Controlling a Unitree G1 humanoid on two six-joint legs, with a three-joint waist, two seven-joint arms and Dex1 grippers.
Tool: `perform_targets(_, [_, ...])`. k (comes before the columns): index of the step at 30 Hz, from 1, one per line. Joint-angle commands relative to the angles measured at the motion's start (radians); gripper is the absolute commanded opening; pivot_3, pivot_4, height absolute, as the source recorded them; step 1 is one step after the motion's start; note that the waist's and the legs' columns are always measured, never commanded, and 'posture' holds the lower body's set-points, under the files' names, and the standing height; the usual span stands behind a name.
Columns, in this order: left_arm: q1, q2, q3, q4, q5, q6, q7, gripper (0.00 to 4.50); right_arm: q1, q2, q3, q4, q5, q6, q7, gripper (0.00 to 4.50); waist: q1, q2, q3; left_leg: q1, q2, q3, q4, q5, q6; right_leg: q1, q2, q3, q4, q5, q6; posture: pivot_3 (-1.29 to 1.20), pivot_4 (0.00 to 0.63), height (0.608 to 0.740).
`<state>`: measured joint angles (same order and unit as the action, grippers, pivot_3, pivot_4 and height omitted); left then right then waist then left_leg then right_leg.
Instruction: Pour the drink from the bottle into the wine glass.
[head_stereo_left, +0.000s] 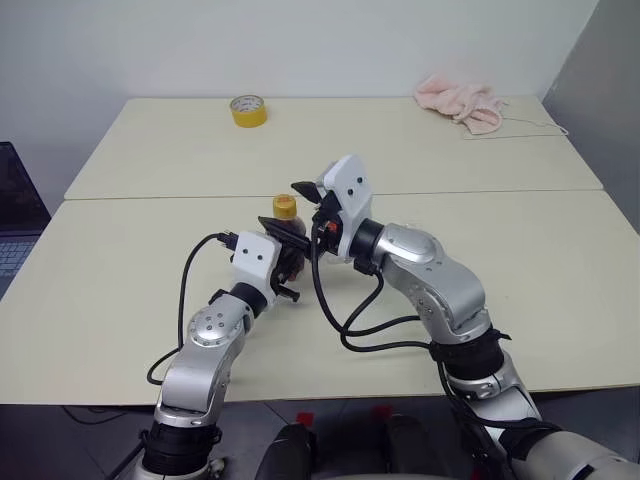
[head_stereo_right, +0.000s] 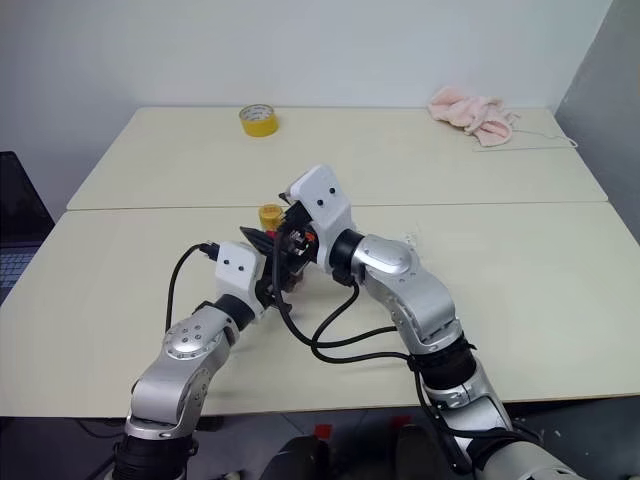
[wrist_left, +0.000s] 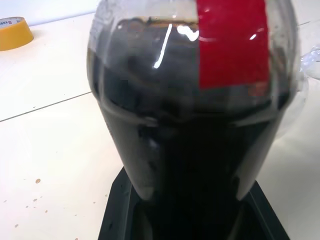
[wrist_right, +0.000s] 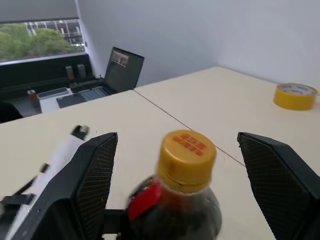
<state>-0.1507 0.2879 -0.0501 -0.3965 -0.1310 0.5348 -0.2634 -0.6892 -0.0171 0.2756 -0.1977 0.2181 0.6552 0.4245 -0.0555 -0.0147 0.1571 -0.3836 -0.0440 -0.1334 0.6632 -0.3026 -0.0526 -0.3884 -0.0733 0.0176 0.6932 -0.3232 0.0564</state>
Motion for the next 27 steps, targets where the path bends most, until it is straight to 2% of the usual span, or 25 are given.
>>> perform_targets(1, [-0.013, -0.008, 0.013, -0.05, 0.008, -0.039, 0.011, 0.77, -0.031, 0.007, -0.012, -0.002, -0.015, -0.028, -0.023, 4.09, -0.001, 0.0, 0.0, 0.0, 0.0, 0.0, 0.0, 0.0, 0.0, 0.0, 0.0, 0.0, 0.0, 0.0, 0.0, 0.0, 0.15, 0.74])
perform_targets(17, [-0.004, -0.007, 0.014, -0.048, 0.005, -0.041, 0.013, 0.77, -0.022, -0.018, -0.056, -0.03, 0.046, -0.021, 0.011, 4.09, -0.001, 0.0, 0.0, 0.0, 0.0, 0.0, 0.0, 0.0, 0.0, 0.0, 0.0, 0.0, 0.0, 0.0, 0.0, 0.0, 0.15, 0.74])
perform_targets(27, [-0.005, -0.007, 0.012, -0.047, 0.006, -0.042, 0.012, 0.77, -0.016, -0.047, -0.053, -0.001, 0.016, -0.02, -0.013, 4.09, -0.001, 0.0, 0.0, 0.0, 0.0, 0.0, 0.0, 0.0, 0.0, 0.0, 0.0, 0.0, 0.0, 0.0, 0.0, 0.0, 0.15, 0.74])
